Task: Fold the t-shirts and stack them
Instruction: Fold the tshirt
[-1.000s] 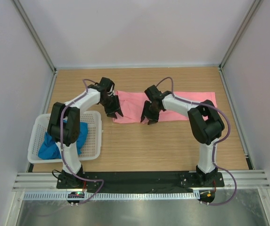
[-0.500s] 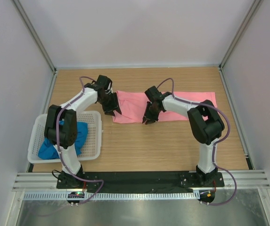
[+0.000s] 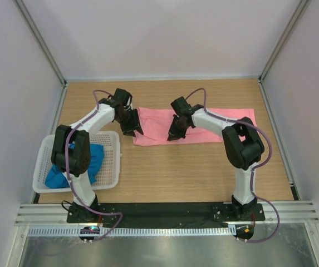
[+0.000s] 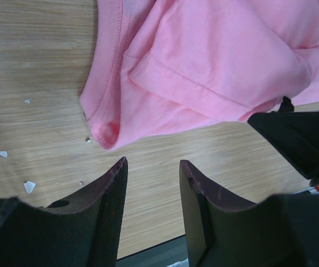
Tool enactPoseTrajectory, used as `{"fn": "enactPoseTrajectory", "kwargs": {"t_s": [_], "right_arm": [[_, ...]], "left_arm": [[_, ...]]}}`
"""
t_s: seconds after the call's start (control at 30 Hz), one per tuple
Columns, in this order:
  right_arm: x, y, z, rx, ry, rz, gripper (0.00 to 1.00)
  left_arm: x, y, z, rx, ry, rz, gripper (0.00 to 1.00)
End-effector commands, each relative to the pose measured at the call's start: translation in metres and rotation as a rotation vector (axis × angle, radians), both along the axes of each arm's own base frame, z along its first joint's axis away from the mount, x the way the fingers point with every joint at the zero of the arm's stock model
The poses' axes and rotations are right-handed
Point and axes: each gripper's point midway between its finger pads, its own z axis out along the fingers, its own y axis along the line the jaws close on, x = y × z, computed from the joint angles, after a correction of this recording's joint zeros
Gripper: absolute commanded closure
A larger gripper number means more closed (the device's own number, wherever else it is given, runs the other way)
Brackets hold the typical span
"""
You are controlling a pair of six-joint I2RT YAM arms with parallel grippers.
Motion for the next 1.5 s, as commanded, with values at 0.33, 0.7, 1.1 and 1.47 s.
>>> {"fn": "enactPoseTrajectory", "kwargs": {"t_s": [0.33, 0.7, 1.1, 1.47], "right_arm": [[0.107, -0.026, 0.043, 0.206, -0.098, -0.148, 0.99], [0.158, -0.055, 0.043, 0.264, -0.125, -0.148, 0.56], [0.084, 0.004, 0.071, -0.039, -0.200, 0.262, 0.37], [0.055, 0.051, 0.039, -0.078, -0.179, 0.332, 0.62]], "left_arm": [[0.003, -0.003, 0.010, -0.026, -0.024, 0.018, 0.59], [0.010, -0.005, 0.008, -0.029, -0.007, 0.035, 0.60], [0.018, -0.014, -0.009, -0.051, 0.033, 0.049, 0.60], [0.015, 0.006, -0.042, 0.080, 0.129, 0.078, 0.69]]}}
